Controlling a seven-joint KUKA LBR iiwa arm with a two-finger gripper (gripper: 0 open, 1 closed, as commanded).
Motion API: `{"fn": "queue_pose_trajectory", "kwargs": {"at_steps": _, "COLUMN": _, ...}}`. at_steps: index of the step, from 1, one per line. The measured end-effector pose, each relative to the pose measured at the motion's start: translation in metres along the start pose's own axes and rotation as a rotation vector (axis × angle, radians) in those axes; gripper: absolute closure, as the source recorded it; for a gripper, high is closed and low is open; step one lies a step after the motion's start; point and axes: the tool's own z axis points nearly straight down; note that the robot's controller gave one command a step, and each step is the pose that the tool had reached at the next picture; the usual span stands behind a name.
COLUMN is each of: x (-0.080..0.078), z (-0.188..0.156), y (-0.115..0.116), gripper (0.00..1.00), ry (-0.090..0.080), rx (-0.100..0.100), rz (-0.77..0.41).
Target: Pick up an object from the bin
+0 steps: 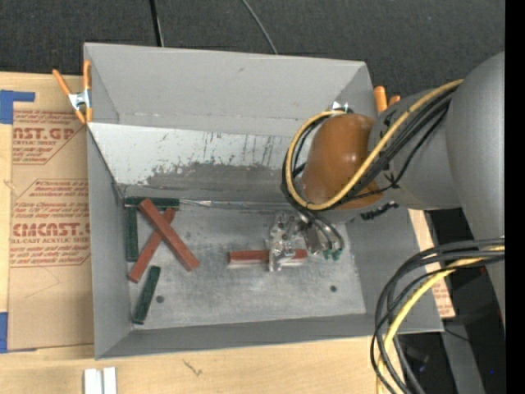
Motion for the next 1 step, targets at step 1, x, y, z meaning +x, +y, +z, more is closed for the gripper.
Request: {"fn": "queue_pose_trajectory", "kwargs": {"at_steps": 1, "x": 0.0, "z": 0.0, "y": 0.0, "gripper": 1.0, "ry": 0.0, "rx": 0.0, "rz": 0.0}}
